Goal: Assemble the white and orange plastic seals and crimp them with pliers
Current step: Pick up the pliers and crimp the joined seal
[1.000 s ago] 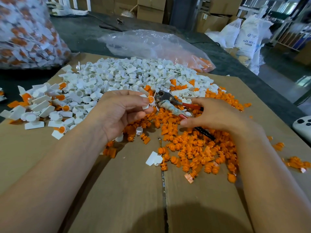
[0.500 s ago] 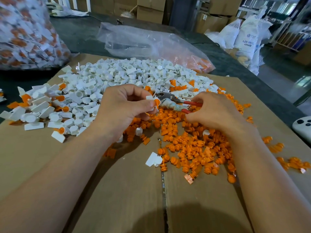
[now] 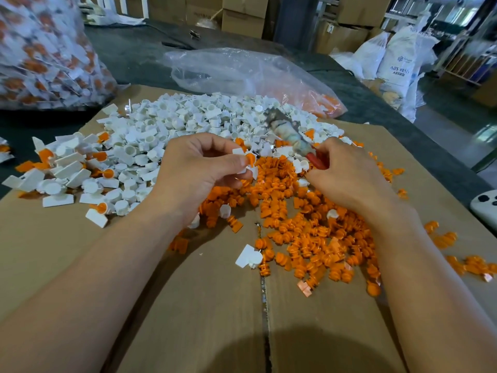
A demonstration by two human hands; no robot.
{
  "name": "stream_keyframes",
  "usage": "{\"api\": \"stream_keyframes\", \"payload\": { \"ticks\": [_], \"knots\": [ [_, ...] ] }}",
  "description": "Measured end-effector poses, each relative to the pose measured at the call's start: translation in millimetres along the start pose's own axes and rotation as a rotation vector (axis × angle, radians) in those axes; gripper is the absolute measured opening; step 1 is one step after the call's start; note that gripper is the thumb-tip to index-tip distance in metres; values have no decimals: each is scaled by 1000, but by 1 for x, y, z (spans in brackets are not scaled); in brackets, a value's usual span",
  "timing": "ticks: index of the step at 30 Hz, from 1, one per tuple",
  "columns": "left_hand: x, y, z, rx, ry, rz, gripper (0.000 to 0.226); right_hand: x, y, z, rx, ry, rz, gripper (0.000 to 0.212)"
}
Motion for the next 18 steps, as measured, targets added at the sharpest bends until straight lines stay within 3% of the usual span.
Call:
{"api": "stream_keyframes", "payload": {
  "ticks": [3, 7, 18],
  "knots": [
    [3, -1, 6, -50, 86, 43, 12, 0, 0, 5, -99, -59, 19, 15],
    [6, -2, 10, -80, 170, 85, 12, 12, 5, 10, -197, 3, 96, 25],
    [7, -3, 13, -107, 236, 119, 12, 27, 10, 5, -201, 13, 187, 29]
  ]
}}
Point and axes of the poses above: each hand's wrist, its own y-axis away from the middle knuckle, its own z-axis out of the back of the hand, x = y × z, the point moved 7 cm from there along -y, towards the middle knuckle, and after that the axes turned 5 degrees about x, right-handed, at the moved point
